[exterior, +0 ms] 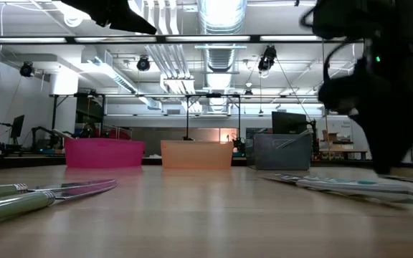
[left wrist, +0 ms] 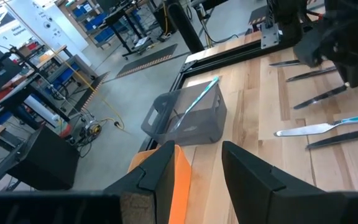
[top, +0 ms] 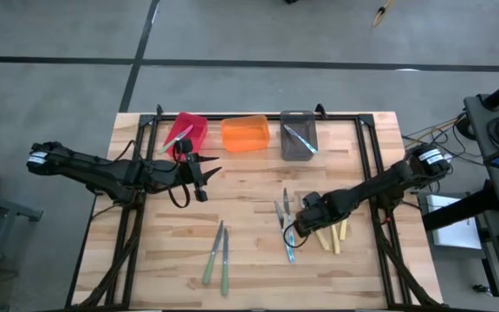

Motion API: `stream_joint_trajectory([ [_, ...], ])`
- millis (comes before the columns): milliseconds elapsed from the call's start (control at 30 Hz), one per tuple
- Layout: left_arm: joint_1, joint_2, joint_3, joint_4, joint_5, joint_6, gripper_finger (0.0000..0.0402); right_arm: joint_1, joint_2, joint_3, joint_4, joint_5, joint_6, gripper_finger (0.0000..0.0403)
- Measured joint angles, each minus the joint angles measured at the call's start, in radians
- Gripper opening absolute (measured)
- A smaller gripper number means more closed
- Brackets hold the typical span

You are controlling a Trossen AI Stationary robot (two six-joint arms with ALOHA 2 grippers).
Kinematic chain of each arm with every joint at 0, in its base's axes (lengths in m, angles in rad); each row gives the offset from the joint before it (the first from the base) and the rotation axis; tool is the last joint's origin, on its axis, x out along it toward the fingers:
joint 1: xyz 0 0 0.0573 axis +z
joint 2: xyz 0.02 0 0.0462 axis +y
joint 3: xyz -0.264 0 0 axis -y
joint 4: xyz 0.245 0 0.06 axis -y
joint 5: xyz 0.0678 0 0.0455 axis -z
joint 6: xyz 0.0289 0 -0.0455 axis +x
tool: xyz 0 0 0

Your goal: Sort silverware by color (type)

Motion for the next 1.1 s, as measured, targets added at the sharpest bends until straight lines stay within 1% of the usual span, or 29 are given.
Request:
stream_joint_trajectory([
  [133, 0.0, 0.0, 0.0, 0.004, 0.0, 0.0, 0.0115, 0.002, -0.042, 0.046, -0.011, 0.077, -0.047, 0.0024],
  [200, 0.0, 0.0, 0.0, 0.011, 0.001, 0.0, 0.0115, 0.001, -0.062, 0.078, -0.017, 0.144, -0.081, 0.0024],
  [333, 0.0, 0.0, 0.0, 0.019, 0.001, 0.0, 0.0115, 0.001, -0.078, 0.148, -0.016, 0.314, -0.178, 0.0024],
  [433, 0.0, 0.0, 0.0, 0.022, 0.003, 0.0, 0.0115, -0.009, -0.077, 0.193, -0.015, 0.402, -0.264, 0.0024],
  [600, 0.0, 0.0, 0.0, 0.022, 0.003, 0.0, 0.0115, -0.065, -0.059, 0.277, -0.015, 0.41, -0.412, 0.0024],
  [700, 0.0, 0.0, 0.0, 0.022, 0.002, 0.0, 0.0115, -0.109, -0.046, 0.348, -0.009, 0.412, -0.555, 0.0024],
  [833, 0.0, 0.0, 0.0, 0.02, 0.002, -0.008, 0.0115, -0.185, -0.023, 0.427, -0.001, 0.462, -0.758, 0.0024],
  [900, 0.0, 0.0, -0.006, 0.022, 0.002, -0.008, 0.0115, -0.235, -0.011, 0.464, 0.0, 0.465, -0.867, 0.0024],
  [1000, 0.0, 0.0, -0.019, 0.019, 0.002, -0.012, 0.0115, -0.317, 0.005, 0.514, -0.006, 0.445, -1.014, 0.0024],
  [1100, 0.001, 0.0, -0.024, 0.02, 0.001, -0.013, 0.0115, -0.401, 0.019, 0.56, -0.007, 0.382, -1.149, 0.0024],
])
